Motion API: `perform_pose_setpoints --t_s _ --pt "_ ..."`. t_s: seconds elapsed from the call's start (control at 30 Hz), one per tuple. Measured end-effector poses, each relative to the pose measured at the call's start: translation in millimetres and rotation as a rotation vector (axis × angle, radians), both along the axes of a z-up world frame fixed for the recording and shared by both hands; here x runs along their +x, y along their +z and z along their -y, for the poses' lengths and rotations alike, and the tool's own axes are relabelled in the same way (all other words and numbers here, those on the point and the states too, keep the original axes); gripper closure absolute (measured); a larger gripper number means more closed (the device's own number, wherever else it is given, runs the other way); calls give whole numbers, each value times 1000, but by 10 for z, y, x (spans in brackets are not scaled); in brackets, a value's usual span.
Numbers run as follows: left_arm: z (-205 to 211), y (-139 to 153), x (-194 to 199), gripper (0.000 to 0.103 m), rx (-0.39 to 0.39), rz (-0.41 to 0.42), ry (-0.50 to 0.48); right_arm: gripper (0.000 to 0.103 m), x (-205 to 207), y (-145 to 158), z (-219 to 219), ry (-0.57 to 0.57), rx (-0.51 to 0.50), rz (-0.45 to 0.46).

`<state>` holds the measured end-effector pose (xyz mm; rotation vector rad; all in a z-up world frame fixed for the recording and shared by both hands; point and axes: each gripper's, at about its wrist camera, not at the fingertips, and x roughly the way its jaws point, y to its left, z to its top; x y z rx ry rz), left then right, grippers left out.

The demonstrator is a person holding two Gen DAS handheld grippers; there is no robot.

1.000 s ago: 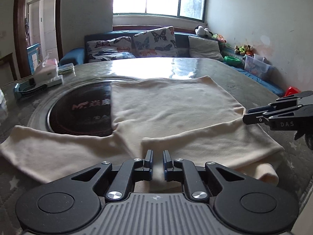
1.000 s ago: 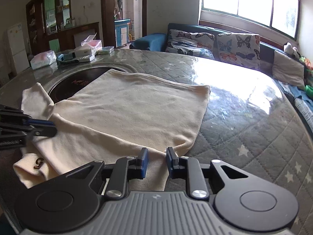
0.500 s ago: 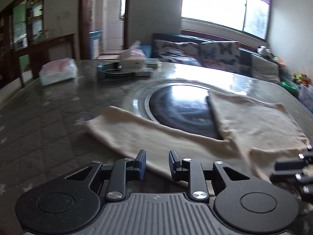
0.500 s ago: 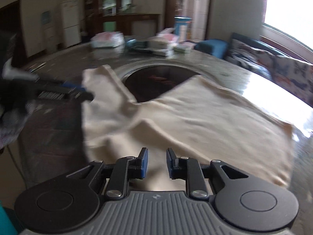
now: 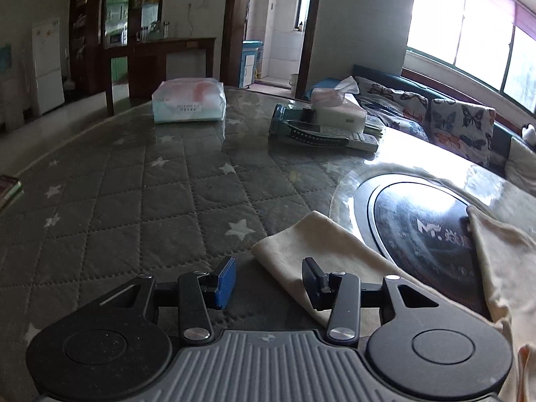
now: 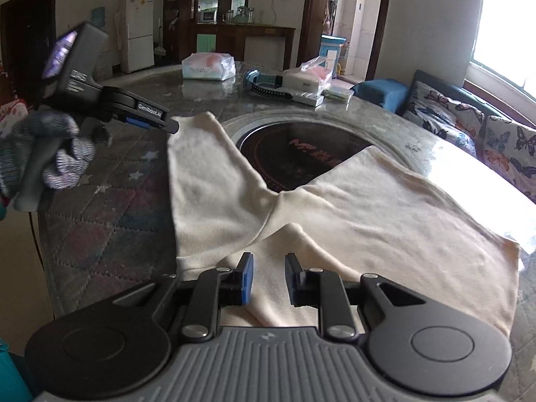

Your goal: Fold clothes

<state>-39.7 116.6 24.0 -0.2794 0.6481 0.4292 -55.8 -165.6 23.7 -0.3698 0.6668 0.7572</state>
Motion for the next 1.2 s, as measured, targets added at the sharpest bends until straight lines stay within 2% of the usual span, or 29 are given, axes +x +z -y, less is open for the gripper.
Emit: perform_pose_setpoints --t_s 0.1,0.17,0.23,0.3,0.5,0.8,0.9,1.0,1.2 --pt "-34 -10 37 59 -23 13 14 83 -10 45 60 -14 14 7" --pt "-42 -15 57 82 -28 22 14 83 -26 65 111 -26 24 11" --pt "-58 -18 70 93 -48 31 6 83 -41 79 169 -41 37 12" --pt "-39 18 53 98 -63 52 -4 83 -57 90 251 -62 49 14" --pt "449 348 -98 98 -60 139 -181 83 -83 112 568 -150 94 17" --pt "1723 768 -423 98 -69 250 -591 83 -93 91 1179 -330 170 17" --pt "2127 750 -463 98 -68 254 -715 83 -102 66 1379 -385 194 8" --pt "2453 637 -457 98 -73 222 -805 83 -102 33 1561 -440 222 -12" --pt "2815 309 -393 96 -83 115 -881 83 -101 -18 1824 -522 271 -38"
